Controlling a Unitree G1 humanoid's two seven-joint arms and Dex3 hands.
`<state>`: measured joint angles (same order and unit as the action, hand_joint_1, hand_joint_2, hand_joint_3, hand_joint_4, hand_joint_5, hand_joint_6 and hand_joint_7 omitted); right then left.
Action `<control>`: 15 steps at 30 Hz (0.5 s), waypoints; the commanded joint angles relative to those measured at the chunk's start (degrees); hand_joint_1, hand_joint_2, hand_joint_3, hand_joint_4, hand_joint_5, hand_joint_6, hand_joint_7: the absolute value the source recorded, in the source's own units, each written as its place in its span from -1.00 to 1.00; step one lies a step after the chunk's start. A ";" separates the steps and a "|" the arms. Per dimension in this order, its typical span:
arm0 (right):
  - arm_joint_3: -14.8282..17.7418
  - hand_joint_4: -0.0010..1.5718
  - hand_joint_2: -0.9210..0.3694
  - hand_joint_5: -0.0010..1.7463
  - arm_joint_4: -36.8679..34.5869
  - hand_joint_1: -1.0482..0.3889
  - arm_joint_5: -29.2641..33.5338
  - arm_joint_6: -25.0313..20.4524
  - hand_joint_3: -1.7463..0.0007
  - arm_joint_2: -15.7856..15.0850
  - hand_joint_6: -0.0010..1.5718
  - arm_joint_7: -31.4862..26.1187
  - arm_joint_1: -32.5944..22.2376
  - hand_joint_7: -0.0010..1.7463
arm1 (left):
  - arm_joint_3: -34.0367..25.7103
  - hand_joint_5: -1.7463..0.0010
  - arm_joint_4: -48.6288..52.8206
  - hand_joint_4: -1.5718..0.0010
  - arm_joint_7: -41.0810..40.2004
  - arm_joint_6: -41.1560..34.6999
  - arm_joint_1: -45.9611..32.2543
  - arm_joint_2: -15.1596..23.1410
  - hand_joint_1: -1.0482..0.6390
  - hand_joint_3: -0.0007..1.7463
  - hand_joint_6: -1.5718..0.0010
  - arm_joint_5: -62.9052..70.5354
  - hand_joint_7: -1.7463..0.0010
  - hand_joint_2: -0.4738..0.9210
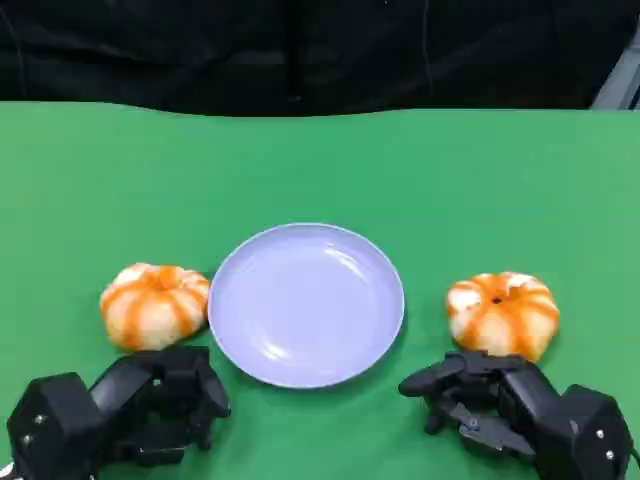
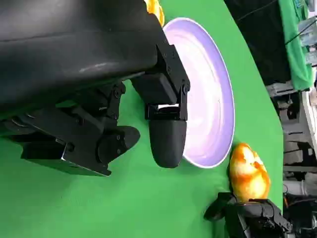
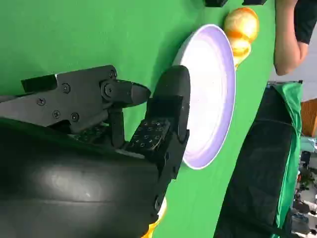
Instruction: Grasp the bread from the table and place it into the plate.
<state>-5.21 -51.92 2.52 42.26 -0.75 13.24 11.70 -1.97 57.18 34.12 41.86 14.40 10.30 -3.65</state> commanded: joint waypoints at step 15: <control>0.25 -0.01 -1.00 0.41 -0.90 0.41 0.14 -1.33 0.58 -0.67 0.35 0.52 -1.19 -0.51 | -0.71 -0.63 -0.28 0.04 -1.05 0.98 -0.13 0.45 0.34 -0.34 -0.10 -0.37 -0.23 0.92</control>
<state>-5.18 -51.91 2.53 42.31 -0.75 13.37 11.67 -2.07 57.17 33.99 41.90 14.39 10.28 -3.69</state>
